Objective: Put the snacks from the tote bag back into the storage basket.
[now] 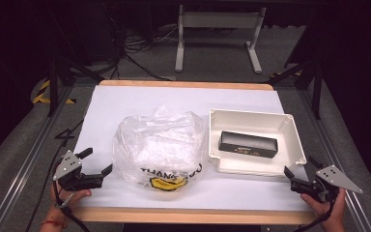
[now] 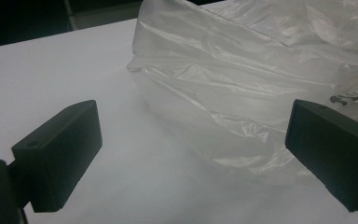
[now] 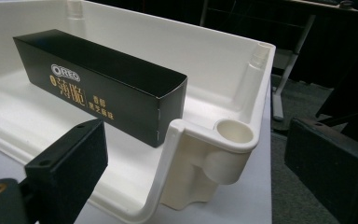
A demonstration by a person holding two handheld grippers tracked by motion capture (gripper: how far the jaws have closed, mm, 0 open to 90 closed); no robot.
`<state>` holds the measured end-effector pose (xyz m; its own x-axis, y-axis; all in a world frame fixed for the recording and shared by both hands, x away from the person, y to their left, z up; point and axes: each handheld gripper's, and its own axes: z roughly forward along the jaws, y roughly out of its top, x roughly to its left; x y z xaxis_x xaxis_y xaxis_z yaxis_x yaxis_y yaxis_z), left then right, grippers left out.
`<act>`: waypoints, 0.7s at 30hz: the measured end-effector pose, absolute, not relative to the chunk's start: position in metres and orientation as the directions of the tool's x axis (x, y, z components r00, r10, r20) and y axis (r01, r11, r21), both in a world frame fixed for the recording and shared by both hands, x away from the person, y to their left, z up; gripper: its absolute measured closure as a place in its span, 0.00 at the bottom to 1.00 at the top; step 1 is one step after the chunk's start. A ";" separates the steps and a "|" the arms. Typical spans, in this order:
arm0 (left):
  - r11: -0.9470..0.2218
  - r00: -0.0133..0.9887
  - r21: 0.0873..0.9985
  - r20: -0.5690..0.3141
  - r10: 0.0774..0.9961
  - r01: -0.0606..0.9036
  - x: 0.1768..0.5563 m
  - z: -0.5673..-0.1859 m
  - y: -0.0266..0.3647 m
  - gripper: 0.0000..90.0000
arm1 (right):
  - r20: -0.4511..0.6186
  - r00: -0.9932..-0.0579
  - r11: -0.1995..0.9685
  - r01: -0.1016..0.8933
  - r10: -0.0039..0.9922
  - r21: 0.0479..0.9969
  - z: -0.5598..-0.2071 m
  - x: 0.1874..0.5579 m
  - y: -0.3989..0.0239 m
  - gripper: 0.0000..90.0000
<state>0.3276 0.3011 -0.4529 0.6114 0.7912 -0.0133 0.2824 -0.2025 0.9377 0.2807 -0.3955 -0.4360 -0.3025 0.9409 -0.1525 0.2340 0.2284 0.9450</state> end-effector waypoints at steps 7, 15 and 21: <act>-0.203 0.612 0.938 -0.011 0.791 0.280 0.326 -0.453 0.302 0.05 | -0.188 -0.308 0.263 0.222 0.933 0.939 -0.440 0.280 -0.392 0.08; -0.212 0.620 0.935 -0.010 0.785 0.284 0.326 -0.453 0.301 0.05 | -0.196 -0.304 0.271 0.228 0.932 0.935 -0.439 0.280 -0.390 0.08; -0.214 0.618 0.934 -0.009 0.786 0.285 0.327 -0.454 0.300 0.05 | -0.208 -0.301 0.282 0.229 0.931 0.932 -0.438 0.279 -0.388 0.08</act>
